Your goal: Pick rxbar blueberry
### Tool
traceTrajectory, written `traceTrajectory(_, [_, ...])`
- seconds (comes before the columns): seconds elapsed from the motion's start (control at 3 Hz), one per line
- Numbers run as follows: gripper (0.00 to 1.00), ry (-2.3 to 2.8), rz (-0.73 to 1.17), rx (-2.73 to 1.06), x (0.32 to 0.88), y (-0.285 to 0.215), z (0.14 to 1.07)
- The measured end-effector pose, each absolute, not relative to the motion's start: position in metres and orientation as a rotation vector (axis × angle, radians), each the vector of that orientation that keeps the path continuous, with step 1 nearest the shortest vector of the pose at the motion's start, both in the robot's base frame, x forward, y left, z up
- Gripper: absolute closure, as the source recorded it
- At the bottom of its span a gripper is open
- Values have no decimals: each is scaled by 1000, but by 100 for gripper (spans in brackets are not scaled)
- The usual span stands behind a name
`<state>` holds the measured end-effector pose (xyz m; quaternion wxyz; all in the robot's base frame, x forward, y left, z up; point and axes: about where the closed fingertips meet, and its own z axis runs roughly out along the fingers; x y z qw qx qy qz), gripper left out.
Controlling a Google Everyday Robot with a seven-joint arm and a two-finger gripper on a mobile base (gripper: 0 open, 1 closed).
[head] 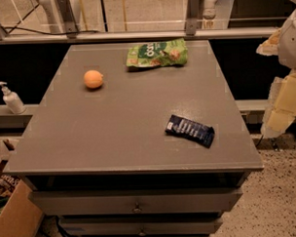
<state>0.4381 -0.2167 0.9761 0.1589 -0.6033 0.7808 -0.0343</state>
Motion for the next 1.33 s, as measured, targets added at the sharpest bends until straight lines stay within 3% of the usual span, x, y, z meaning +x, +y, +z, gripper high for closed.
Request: traceTrajectory(1.33, [0,2094,-76,-1796,483,-173,926])
